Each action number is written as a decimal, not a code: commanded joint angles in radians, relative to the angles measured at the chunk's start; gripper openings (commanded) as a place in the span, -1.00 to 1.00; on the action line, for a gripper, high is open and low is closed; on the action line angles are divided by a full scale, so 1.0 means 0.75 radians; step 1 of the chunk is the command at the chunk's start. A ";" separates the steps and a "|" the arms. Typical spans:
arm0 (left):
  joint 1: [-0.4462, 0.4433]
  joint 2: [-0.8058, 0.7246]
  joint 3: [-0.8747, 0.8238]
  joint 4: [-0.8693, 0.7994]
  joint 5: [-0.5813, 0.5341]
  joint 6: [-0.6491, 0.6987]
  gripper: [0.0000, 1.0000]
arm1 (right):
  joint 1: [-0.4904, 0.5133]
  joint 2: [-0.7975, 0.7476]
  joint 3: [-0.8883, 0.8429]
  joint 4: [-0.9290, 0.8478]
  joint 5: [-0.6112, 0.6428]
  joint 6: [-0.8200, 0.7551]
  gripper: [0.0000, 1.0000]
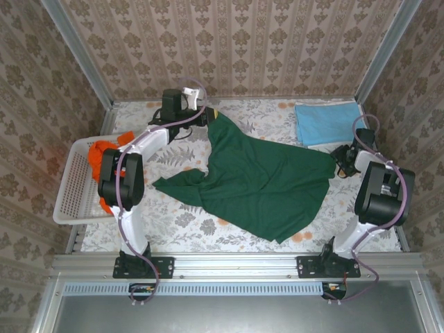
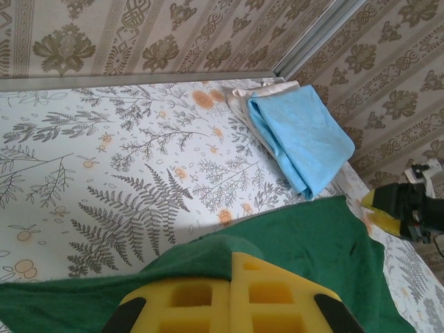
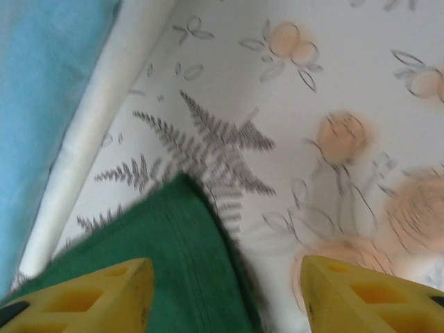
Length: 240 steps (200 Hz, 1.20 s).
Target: Fold and stack the t-shirts
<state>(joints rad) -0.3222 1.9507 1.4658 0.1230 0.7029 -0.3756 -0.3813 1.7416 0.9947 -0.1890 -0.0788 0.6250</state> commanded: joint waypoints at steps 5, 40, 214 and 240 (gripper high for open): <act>-0.010 -0.061 0.024 -0.029 0.018 0.053 -1.00 | 0.022 0.098 0.129 -0.041 0.056 -0.045 0.14; -0.008 -0.051 0.041 -0.049 0.016 0.069 -1.00 | 0.060 0.240 0.302 -0.176 0.044 -0.097 0.09; 0.000 -0.089 0.015 -0.004 0.016 0.043 -1.00 | 0.106 0.257 0.316 -0.301 0.069 -0.131 -1.00; 0.002 -0.134 0.018 0.022 -0.007 0.037 -1.00 | 0.163 0.026 0.209 -0.180 -0.056 -0.081 -1.00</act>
<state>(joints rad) -0.3218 1.9278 1.4662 0.0971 0.7017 -0.3538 -0.3012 1.9175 1.2160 -0.3744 -0.0227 0.5312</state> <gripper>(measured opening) 0.043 0.067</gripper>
